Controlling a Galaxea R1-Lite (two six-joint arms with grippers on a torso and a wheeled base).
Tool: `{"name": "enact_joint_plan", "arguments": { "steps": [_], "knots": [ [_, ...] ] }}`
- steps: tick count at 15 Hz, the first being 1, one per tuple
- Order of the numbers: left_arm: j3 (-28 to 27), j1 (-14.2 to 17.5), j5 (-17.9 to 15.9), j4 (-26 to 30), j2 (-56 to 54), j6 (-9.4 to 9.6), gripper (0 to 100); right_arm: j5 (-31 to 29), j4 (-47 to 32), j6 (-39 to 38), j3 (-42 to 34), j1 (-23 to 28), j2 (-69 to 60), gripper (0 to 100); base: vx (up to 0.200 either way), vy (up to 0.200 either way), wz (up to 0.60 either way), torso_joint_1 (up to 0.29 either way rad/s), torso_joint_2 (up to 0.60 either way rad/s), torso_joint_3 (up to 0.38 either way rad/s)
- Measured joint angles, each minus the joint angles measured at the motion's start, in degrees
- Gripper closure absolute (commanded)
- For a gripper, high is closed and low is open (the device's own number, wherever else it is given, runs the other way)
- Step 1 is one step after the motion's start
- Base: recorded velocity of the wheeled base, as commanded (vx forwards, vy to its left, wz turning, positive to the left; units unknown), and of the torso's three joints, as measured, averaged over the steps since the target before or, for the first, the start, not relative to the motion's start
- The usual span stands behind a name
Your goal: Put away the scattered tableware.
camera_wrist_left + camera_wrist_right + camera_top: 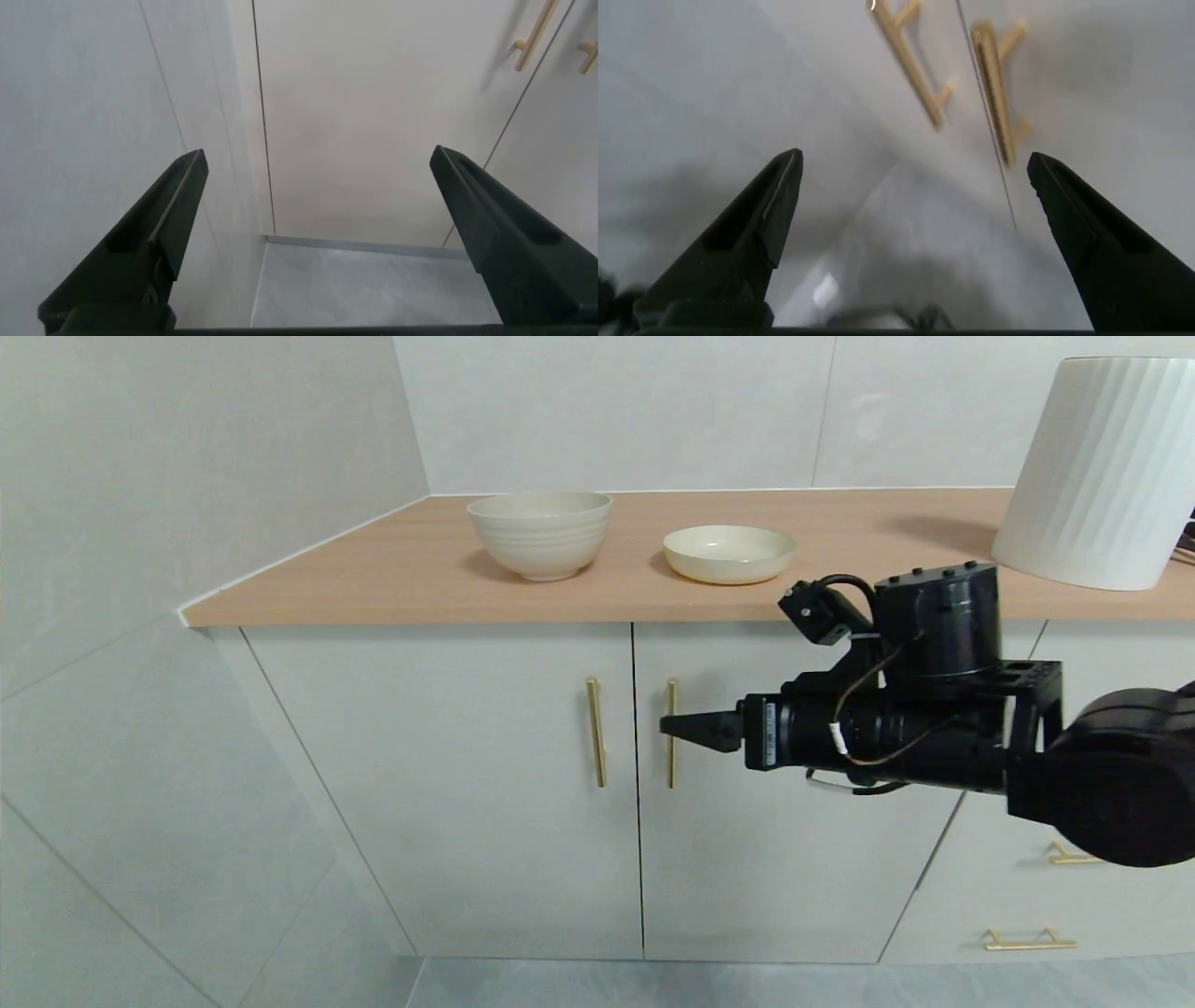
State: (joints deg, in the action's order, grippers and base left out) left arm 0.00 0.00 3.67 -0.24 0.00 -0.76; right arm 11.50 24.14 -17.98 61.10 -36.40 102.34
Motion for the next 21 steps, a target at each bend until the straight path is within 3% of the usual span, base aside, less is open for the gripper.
{"name": "enact_joint_plan", "arguments": {
  "steps": [3,11,15,21],
  "knots": [
    [0.0,0.0,0.02,0.02,0.0,0.0,0,-3.6,8.02,-1.37,1.02,-0.22,6.45,0,0.0,0.0,0.0,0.0,0.0,0.0],
    [0.0,0.0,0.02,0.02,0.0,0.0,0,-4.14,8.66,-4.27,5.08,-1.02,13.87,0,0.0,0.0,0.0,0.0,0.0,0.0],
    [-0.02,0.0,0.05,0.02,0.0,0.02,0,-5.91,16.46,-4.21,6.34,-1.83,17.68,0,0.0,0.0,0.0,0.0,0.0,0.0],
    [0.0,0.0,0.05,0.0,0.0,0.0,0,-5.86,18.29,-6.27,6.16,-2.84,19.63,0,0.0,0.0,0.0,0.0,0.0,0.0]
  ]
}}
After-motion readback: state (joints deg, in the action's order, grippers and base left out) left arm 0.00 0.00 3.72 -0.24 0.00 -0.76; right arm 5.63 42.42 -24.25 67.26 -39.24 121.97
